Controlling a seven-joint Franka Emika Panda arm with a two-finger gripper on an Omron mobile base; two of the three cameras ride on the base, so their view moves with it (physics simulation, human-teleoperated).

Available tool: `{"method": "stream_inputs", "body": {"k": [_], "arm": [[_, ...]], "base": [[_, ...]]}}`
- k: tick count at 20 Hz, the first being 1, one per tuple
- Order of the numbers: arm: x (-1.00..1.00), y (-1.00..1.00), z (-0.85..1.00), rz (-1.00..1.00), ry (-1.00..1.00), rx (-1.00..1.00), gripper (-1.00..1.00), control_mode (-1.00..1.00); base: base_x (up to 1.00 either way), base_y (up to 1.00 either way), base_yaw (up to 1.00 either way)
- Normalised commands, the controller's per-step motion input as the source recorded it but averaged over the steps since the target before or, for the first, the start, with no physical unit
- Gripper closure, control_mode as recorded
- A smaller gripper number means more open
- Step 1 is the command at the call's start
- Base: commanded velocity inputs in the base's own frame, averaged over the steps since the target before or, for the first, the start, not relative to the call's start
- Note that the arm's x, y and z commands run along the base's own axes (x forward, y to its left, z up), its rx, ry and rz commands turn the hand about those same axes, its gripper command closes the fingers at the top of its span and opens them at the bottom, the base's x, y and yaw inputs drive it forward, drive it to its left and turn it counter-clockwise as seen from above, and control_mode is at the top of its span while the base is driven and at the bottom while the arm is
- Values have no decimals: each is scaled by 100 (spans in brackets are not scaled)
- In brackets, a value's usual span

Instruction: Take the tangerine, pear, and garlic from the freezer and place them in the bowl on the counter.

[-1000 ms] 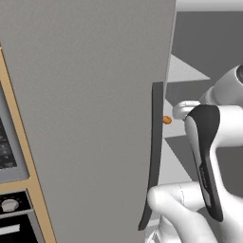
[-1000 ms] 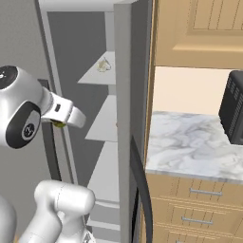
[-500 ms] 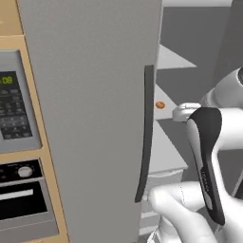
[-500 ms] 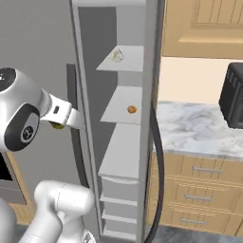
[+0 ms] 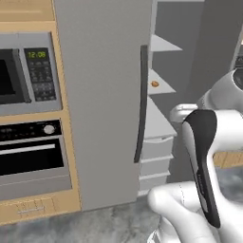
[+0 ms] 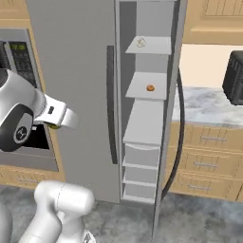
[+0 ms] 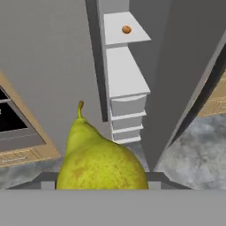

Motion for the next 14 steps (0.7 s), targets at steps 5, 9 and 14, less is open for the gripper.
{"method": "stream_inputs", "body": {"k": [5,9,14], "arm": [[0,0,0,0,0,0,100,100],[0,0,0,0,0,0,100,100],[0,0,0,0,0,0,100,100]], "base": [[-4,-100,0],[3,-100,0],[-4,-100,0]]}}
